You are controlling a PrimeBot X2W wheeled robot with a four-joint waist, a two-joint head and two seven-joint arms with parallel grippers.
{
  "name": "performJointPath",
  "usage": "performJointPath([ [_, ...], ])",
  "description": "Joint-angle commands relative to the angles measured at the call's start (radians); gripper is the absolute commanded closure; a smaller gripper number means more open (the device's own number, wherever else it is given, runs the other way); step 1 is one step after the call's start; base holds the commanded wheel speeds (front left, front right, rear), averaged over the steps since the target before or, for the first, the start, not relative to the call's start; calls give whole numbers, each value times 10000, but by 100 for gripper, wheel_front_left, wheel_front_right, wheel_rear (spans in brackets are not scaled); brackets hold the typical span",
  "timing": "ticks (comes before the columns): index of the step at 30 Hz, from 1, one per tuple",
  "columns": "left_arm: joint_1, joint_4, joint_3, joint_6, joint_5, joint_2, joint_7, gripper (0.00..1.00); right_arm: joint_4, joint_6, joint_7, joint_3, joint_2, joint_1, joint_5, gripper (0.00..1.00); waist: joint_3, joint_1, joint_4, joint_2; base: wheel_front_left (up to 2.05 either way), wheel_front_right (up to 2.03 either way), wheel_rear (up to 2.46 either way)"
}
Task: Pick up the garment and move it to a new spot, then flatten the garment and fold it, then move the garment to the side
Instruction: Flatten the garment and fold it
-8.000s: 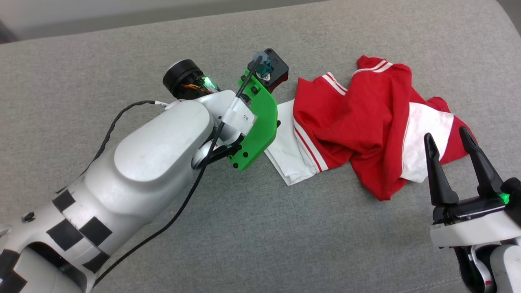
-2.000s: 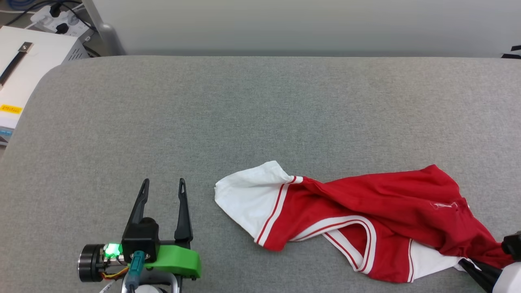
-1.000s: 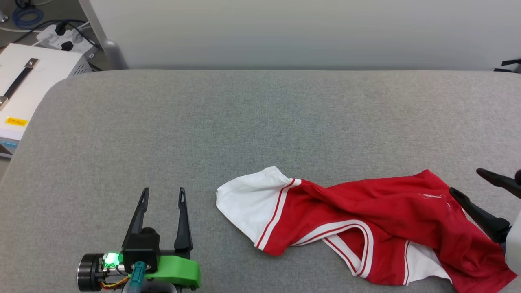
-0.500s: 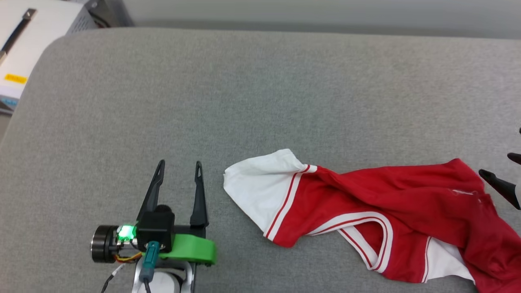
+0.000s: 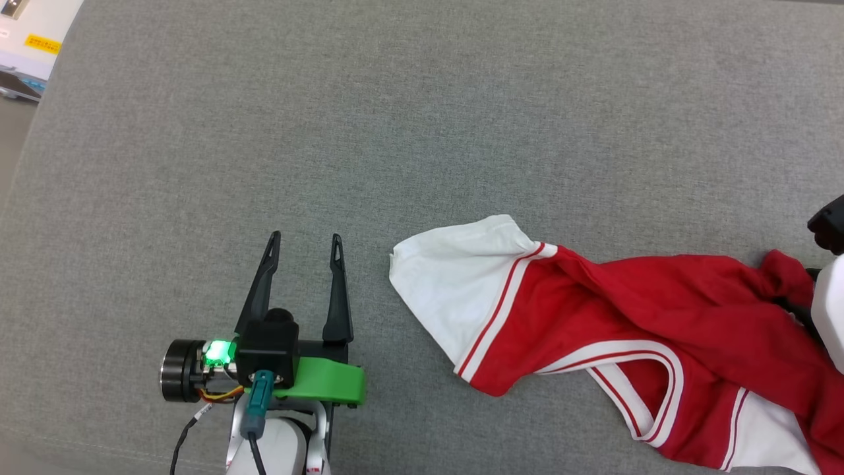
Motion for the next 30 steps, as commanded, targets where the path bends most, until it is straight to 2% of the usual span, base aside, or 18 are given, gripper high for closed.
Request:
performJointPath([
  [1, -68, 15, 33, 62, 13, -36, -59, 0, 272, -19, -391, 381, 495, 163, 177, 100, -67, 0, -11, 0, 0, 0, 0],
  [6, 110, 70, 100, 49, -4, 17, -59, 0, 62, -19, -1987, 203, 273, -18, 451, 100, -558, 0, -179, 0, 0, 0, 0],
  [10, 342, 91, 140, 16, -37, 49, -59, 0, -593, -19, -2605, -75, -211, 82, 571, 100, -941, 0, -294, 0, 0, 0, 0],
  [14, 464, 63, 138, -15, -49, 43, -59, 0, -1307, -19, -2704, -494, -686, 101, 651, 100, -1089, 0, -302, 0, 0, 0, 0],
  [19, 458, 19, 46, -40, -81, 12, -59, 0, -1807, -19, -2326, -926, -970, -125, 604, 100, -970, 0, -150, 0, 0, 0, 0],
  [22, 350, 13, -57, -41, -127, -20, -59, 0, -1820, -19, -1883, -1001, -860, -551, 515, 100, -718, 0, 48, 0, 0, 0, 0],
  [25, 173, 1, -203, -24, -163, -50, -59, 0, -1552, -19, -1411, -873, -489, -1193, 375, 100, -383, 0, 264, 0, 0, 0, 0],
  [30, -167, 3, -470, 81, -239, -86, -59, 0, -80, -19, -740, -180, 601, -2603, -255, 100, 158, 0, 595, 0, 0, 0, 0],
])
